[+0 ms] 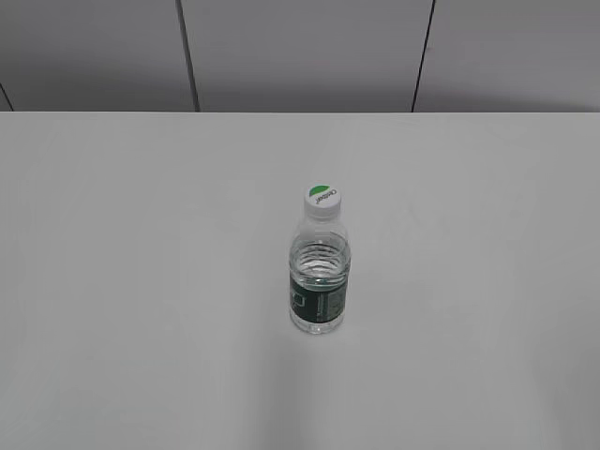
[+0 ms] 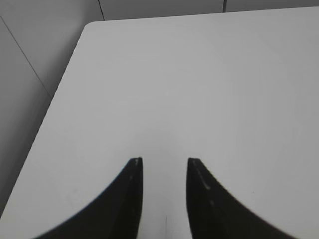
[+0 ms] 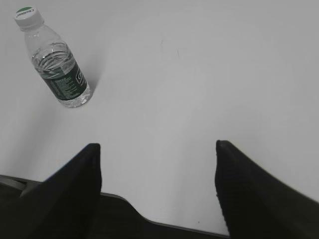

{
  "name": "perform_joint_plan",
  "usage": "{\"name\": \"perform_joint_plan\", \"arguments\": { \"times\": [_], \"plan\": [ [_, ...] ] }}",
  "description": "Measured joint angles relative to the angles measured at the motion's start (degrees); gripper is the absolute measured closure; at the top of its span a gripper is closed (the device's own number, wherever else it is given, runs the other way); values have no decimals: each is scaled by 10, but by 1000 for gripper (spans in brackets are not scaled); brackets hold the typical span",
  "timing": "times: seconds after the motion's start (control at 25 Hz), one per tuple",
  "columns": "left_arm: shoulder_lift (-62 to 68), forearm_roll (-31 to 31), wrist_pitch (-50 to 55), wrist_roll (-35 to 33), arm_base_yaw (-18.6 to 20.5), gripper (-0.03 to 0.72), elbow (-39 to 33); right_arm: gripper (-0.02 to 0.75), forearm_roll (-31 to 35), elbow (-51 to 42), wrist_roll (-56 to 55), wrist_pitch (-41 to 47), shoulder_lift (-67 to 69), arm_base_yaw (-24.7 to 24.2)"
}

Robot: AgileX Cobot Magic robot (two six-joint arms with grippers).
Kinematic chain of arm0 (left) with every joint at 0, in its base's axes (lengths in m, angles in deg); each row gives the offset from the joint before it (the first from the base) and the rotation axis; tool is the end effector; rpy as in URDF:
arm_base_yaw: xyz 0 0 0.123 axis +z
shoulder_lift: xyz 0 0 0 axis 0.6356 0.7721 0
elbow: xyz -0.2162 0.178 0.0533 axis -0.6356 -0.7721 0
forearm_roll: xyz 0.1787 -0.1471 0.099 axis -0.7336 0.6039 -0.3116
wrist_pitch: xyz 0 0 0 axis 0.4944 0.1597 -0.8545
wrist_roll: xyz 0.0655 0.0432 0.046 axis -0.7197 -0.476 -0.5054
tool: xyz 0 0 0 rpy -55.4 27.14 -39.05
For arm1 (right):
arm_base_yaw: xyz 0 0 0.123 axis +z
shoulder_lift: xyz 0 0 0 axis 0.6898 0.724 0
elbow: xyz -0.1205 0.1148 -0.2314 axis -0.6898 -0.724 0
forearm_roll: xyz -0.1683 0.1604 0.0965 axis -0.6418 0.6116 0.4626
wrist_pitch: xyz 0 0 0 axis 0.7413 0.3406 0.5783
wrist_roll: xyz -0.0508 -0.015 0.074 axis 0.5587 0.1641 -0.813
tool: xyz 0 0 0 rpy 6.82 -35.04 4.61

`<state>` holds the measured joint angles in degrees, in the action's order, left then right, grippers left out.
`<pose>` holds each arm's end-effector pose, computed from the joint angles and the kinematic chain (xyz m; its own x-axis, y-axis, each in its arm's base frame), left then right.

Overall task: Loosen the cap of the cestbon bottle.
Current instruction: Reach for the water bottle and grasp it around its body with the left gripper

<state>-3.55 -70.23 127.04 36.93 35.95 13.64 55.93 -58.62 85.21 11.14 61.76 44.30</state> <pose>-0.0084 0.0090 0.2835 -0.4221 0.1311 -0.8970 0.0209 0.9906 0.1349 -0.0045 0.0211 0.2691 -0.4652 -0.0778 -0.8818 -0.2494 0.9673 0.0463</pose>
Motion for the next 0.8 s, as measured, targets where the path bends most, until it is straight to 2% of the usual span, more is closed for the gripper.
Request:
{"name": "perform_joint_plan", "arguments": {
  "times": [0.8],
  "plan": [
    [0,0,0,0,0,447,0,195,0,0,0,0,0,0]
  ]
}}
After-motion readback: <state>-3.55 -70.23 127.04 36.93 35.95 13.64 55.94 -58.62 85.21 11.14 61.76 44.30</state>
